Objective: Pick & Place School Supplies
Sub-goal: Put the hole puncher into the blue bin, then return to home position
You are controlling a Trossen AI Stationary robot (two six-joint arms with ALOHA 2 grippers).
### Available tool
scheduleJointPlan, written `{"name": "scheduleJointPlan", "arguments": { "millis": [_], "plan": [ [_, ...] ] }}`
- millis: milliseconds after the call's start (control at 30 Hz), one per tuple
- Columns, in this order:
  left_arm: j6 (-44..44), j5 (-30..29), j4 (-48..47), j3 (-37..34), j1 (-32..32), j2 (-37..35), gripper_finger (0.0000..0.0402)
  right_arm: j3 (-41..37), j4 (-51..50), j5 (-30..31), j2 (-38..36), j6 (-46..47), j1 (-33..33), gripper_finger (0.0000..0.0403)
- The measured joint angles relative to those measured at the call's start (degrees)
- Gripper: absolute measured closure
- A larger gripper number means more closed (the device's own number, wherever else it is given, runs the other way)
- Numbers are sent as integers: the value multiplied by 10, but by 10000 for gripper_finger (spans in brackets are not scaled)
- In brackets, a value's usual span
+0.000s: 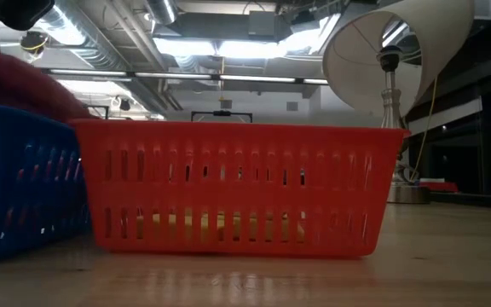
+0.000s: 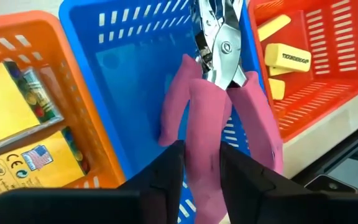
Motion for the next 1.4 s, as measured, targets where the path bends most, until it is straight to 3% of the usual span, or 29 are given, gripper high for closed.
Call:
{"name": "scheduleJointPlan", "arguments": {
  "millis": [633, 733, 833, 933, 1033, 1133, 1233, 1333, 1400],
  "plan": [
    [33, -11, 7, 0, 0, 0, 256, 0, 0, -1, 0, 0, 0, 366],
    [50, -27, 8, 0, -2, -6, 250, 0, 1, 0, 0, 0, 0, 366],
    [81, -89, 13, 0, -6, -27, 250, 0, 3, 0, 0, -1, 0, 366],
    [225, -203, 73, 0, -16, -59, 254, 0, 25, 2, 0, -40, 0, 366],
    [535, -253, 209, 0, -26, -108, 257, 0, 84, 5, 0, -127, 0, 366],
    [812, -172, 228, 1, 11, -170, 259, 0, 133, 27, 0, -189, 0, 366],
    [979, -24, 223, -4, 143, -240, 265, 0, 138, 37, 0, -200, 0, 366],
    [1059, 205, 290, -18, 323, -274, 278, 0, 137, 22, -3, -197, 0, 366],
    [1091, 309, 282, -22, 414, -284, 289, 0, 138, 10, -9, -196, 0, 366]
  ]
}}
